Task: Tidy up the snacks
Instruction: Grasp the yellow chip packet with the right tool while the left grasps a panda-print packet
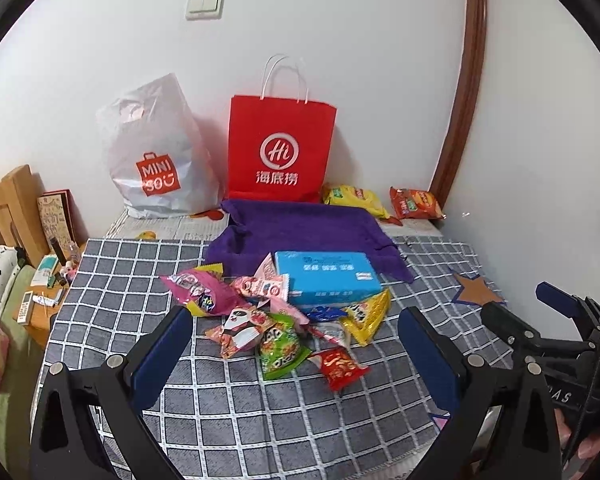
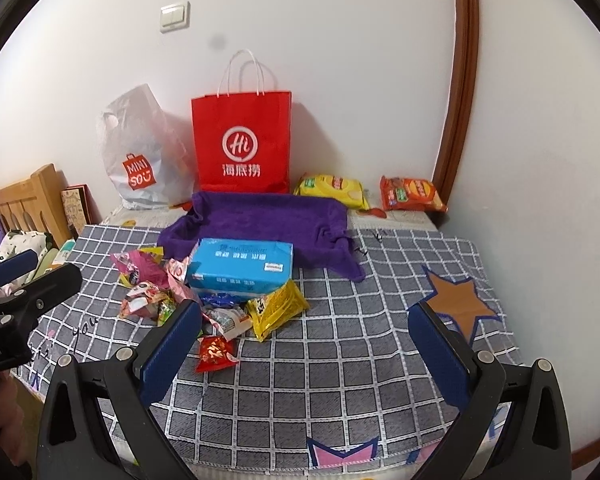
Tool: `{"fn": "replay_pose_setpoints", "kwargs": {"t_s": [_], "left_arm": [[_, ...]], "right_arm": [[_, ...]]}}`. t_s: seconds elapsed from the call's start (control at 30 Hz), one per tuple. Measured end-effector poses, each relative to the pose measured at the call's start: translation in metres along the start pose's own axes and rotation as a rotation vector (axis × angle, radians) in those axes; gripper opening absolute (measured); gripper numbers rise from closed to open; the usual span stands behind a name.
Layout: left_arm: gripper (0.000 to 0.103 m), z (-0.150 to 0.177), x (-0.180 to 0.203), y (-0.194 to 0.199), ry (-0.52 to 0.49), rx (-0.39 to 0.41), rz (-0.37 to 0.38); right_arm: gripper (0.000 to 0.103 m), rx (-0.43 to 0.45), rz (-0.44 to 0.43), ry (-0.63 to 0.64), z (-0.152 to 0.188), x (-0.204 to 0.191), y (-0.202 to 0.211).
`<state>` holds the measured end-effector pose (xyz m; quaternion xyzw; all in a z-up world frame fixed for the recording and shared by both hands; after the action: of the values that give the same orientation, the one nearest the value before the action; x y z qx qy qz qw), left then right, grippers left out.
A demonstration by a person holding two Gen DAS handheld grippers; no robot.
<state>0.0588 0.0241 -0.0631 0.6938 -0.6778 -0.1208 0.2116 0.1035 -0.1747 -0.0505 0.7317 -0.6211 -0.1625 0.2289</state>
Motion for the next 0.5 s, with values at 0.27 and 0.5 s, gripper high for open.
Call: {"fn": "replay_pose_setpoints", "kwargs": {"t_s": [0.27,0.5], "left_arm": [[0.103,0.031,-0.029,-0.045,0.043,-0.097,-0.024],[0.102,0.057,-0.061,-0.075,0.088,-0.168,-0.059]], "right_arm": [[0.100,-0.107,-0.011,0.010,0.034,-0.003,-0.055],[0.094,-0.197,-0.029,0.020,0.065,-0.007,-0.111]]}}
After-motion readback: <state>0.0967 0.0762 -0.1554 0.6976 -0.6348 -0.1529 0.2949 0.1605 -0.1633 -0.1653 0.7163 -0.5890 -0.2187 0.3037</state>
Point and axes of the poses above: each gripper's, at about its wrist camera, not at the fingertips, and y roughly against the way its jaws point, x to its right, z to its underside, the point moved 6 cm from there along -y, roughly the way its jaws point, and after that the axes turned 9 degrees about x, right-handed, at the moved point
